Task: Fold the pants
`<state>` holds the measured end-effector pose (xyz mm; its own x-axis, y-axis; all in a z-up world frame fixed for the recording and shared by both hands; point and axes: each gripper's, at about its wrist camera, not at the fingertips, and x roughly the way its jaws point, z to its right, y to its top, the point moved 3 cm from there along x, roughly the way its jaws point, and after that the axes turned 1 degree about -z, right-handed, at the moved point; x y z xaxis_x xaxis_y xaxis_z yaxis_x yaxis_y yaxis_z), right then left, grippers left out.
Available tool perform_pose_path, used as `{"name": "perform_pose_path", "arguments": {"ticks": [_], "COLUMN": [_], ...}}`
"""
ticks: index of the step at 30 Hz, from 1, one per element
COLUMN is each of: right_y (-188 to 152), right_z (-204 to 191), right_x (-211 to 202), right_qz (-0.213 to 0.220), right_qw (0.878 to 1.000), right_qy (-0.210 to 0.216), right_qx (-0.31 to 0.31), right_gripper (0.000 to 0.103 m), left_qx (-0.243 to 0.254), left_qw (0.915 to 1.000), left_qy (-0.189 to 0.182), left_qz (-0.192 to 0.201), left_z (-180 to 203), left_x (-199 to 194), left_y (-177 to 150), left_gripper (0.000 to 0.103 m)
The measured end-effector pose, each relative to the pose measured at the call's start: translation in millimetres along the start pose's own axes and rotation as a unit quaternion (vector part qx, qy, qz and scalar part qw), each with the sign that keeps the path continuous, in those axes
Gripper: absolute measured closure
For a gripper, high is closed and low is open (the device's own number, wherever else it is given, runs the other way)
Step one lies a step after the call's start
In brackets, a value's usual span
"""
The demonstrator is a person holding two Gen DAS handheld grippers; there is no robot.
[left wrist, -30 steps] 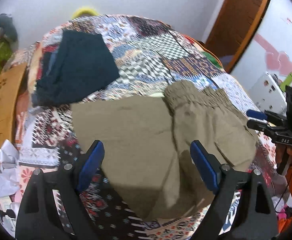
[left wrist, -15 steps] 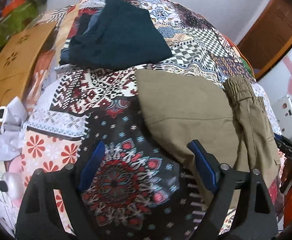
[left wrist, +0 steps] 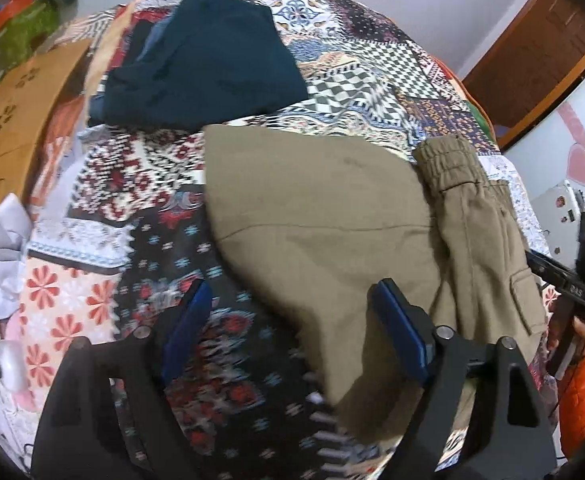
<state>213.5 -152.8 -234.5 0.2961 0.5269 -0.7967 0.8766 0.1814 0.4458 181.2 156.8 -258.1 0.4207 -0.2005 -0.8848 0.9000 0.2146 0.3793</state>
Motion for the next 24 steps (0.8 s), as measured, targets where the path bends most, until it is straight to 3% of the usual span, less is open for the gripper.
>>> {"name": "perform_pose_path", "arguments": {"ticks": [6,8,9,14,16,19,24], "right_y": [6,7,7,11,13,17,29], "right_z": [13,10,9,5,2,-8,-19], "right_x": [18,19,20,21,20,13,-2], "right_qz": [-0.017,-0.017,-0.017,-0.014,-0.011,0.005,0.033], "right_qw": [0.998,0.998,0.997,0.996,0.997,0.999,0.998], "right_qy": [0.049,0.055,0.063,0.076,0.072,0.052,0.039], "right_qx": [0.043,0.037,0.037,0.044,0.036,0.009,-0.022], "right_gripper": [0.029,0.037,0.047,0.074,0.082,0.09,0.095], "left_qx": [-0.009,-0.013,-0.014,-0.001,0.01,0.019,0.029], "left_qw": [0.9997,0.9995,0.9994,0.9997,0.9995,0.9989,0.9972], "left_qy": [-0.023,-0.029,-0.032,-0.012,-0.005,0.012,0.017], "left_qz": [0.007,0.009,0.01,0.022,0.029,0.042,0.067], "left_z": [8,9,10,18,22,27,29], "left_x": [6,6,6,3,0,-9,-28], "left_y": [10,12,13,17,18,23,32], "left_gripper": [0.048,0.056,0.063,0.077,0.095,0.097,0.099]}}
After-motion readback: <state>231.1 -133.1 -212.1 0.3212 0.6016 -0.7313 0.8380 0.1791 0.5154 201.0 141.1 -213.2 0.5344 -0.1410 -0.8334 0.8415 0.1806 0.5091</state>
